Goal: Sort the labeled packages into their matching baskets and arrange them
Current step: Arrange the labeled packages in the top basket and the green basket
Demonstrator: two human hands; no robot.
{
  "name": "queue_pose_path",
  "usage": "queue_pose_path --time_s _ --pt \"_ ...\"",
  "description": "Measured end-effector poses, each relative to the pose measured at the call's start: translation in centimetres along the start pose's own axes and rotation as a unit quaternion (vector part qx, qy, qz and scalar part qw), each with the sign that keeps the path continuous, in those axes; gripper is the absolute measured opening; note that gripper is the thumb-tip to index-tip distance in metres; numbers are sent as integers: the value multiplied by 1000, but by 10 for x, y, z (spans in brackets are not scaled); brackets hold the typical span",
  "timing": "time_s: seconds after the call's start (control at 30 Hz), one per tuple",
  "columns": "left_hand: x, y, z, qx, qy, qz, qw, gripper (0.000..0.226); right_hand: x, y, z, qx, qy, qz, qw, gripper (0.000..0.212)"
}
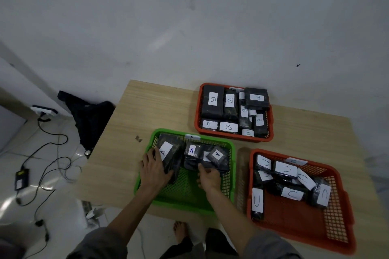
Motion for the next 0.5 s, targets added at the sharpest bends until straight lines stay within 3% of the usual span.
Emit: queue_pose_path --time_s 0.1,0.23,0.5 --pt "-4 4 -6 10 -40 8 999 91 -7 5 0 28 71 56 996 28" --pt "-7 10 -11 25 -79 -4 997 88 -14 8 2 24 62 80 995 31" --pt "-3 7 -8 72 -119 -17 990 104 -2 2 -9 -29 -21 -19 999 24"
Point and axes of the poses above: each hand's wrist, its own y-axis towards the middle knuckle, its own x-axis out of the palm, z = x × y, the point moved 4 cm from there along y, towards the middle knuckle, and after that the axes turned 11 degrees about -x, right-handed, at the moved point
